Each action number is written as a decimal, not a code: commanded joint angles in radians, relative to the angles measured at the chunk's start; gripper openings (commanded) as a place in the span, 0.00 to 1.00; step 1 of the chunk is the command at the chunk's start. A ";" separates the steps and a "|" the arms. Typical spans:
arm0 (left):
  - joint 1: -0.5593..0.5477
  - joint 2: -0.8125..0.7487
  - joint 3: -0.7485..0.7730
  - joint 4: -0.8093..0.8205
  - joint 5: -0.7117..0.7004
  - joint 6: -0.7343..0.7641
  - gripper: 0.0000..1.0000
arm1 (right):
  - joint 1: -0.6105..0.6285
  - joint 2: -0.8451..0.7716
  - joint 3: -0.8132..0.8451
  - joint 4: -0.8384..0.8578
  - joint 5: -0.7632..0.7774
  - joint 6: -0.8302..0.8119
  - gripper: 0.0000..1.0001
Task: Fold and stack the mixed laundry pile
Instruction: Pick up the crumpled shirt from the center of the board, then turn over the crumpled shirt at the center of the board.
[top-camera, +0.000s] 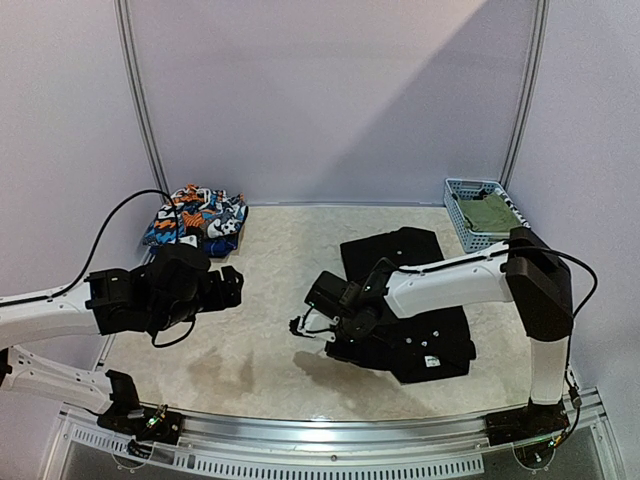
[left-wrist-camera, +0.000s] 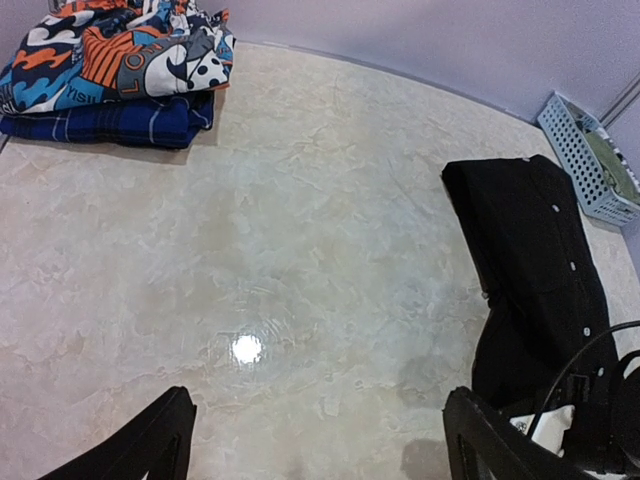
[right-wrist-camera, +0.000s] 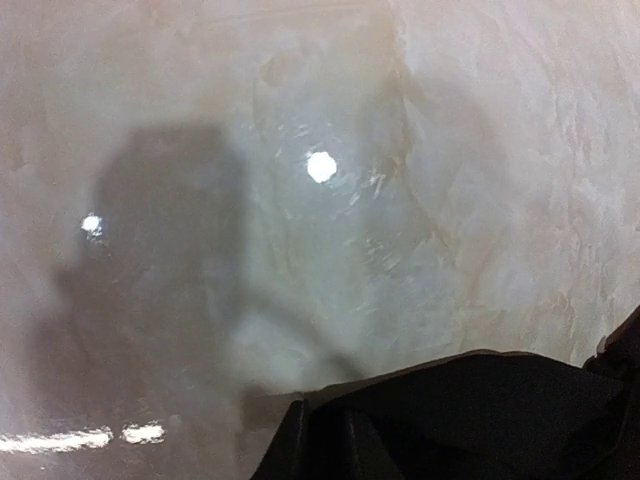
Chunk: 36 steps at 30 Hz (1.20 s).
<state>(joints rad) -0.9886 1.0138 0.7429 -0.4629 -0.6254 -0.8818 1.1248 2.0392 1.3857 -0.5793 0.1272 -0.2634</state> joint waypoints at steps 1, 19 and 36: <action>0.013 0.015 -0.018 -0.010 -0.008 0.026 0.88 | -0.006 0.097 0.013 -0.070 0.083 0.009 0.02; 0.084 -0.170 0.028 -0.089 -0.156 0.250 0.89 | -0.032 -0.210 0.770 -0.458 -0.034 -0.335 0.00; 0.096 0.012 0.113 0.016 -0.007 0.499 0.90 | -0.697 -0.868 0.071 -0.488 -0.296 -0.632 0.00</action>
<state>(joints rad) -0.9066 0.9428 0.8444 -0.5144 -0.7227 -0.4366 0.5163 1.3319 1.6539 -1.0134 -0.0513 -0.7738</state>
